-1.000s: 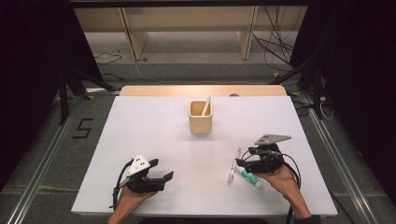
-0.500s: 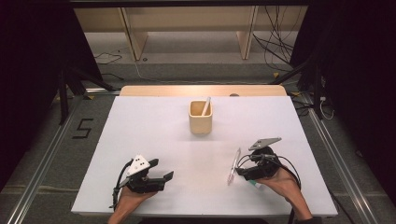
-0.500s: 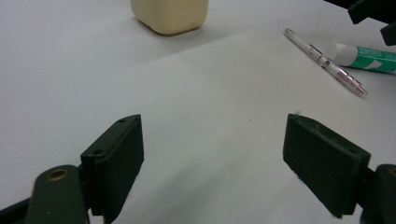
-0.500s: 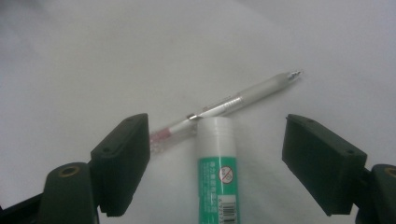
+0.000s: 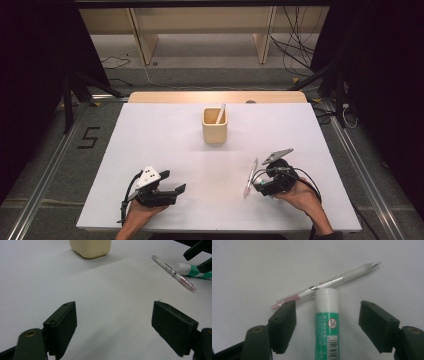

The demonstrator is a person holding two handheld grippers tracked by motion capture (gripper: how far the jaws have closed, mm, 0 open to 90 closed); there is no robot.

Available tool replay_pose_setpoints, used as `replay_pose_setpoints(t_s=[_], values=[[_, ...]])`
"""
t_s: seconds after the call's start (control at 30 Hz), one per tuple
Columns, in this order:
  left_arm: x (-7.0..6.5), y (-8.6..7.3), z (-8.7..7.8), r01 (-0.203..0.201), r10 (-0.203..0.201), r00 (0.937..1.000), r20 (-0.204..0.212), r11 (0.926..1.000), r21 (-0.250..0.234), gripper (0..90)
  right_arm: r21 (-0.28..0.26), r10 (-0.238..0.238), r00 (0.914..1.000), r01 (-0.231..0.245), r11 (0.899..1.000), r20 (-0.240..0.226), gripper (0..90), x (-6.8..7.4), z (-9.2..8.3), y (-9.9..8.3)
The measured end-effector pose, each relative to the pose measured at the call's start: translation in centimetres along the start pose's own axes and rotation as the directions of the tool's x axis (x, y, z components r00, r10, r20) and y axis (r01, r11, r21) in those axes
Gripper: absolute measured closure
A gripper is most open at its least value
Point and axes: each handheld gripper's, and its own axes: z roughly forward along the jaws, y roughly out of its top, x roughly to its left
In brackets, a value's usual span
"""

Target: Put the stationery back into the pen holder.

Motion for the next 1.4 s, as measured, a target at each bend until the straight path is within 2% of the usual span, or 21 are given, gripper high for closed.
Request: replay_pose_setpoints(t_s=[0.2,0.7,1.07,1.4], values=[[0.0,0.0,0.0,0.0,0.0,1.0,-0.001,1.0,-0.001,20.1,0.034,-0.016,0.9998,0.016,0.999,0.008,38.0,0.1,0.2,-0.1],[0.0,0.0,0.0,-0.001,0.001,1.0,0.0,1.0,0.003,20.1,0.092,-0.021,0.9997,0.019,0.996,0.014,51.5,0.2,0.6,-0.6],[0.0,0.0,0.0,-0.002,0.002,1.0,-0.001,1.0,0.003,20.1,0.131,-0.033,0.9992,0.03,0.991,0.023,57.9,0.4,0.9,-1.0],[0.0,0.0,0.0,-0.002,0.002,1.0,-0.001,1.0,0.003,20.1,0.131,-0.039,0.9987,0.034,0.991,0.033,64.5,0.5,0.8,-1.1]])
